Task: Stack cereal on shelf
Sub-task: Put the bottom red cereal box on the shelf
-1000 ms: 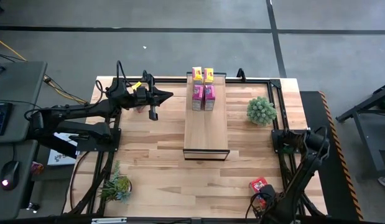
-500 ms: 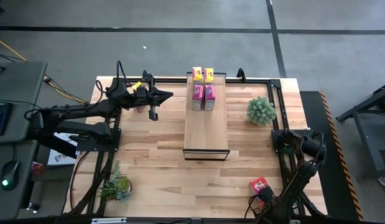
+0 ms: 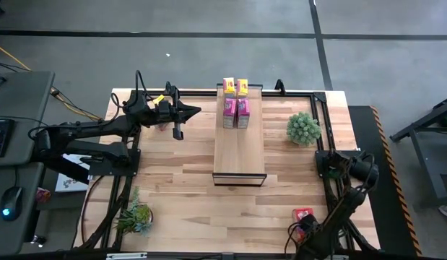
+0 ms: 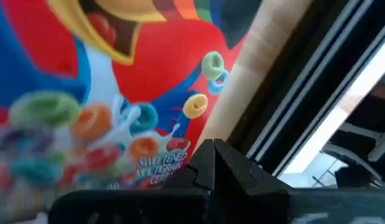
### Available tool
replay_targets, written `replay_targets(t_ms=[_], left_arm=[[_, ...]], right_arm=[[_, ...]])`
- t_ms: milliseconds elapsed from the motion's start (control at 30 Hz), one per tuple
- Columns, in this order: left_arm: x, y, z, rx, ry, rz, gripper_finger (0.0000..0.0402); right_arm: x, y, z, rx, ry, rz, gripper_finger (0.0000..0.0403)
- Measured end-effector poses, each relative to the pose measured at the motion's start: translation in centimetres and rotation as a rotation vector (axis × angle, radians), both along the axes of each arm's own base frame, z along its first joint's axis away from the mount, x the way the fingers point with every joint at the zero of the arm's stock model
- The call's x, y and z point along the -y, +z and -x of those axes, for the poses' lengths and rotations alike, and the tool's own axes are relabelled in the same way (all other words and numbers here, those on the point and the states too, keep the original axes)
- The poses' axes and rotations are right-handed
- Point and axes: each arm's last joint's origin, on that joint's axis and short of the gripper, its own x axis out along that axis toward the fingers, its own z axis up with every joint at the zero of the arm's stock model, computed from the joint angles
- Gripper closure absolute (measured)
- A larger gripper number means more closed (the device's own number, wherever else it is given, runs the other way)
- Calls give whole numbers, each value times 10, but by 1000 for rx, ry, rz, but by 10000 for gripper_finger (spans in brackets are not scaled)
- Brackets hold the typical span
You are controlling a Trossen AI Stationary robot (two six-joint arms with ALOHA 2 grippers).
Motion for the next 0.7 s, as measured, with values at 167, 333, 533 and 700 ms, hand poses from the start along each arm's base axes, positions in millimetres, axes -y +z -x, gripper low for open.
replay_targets(t_ms=[167,333,533,700], left_arm=[[0,0,0,0,0,0,402],[0,0,0,1,0,0,402],[0,0,0,1,0,0,402],[0,0,0,1,0,0,402]], right_arm=[[5,-4,1,6,14,12,403],[12,-2,-2,40,46,99,403],[32,2,-14,106,127,250,403],[53,4,-32,153,235,326,403]])
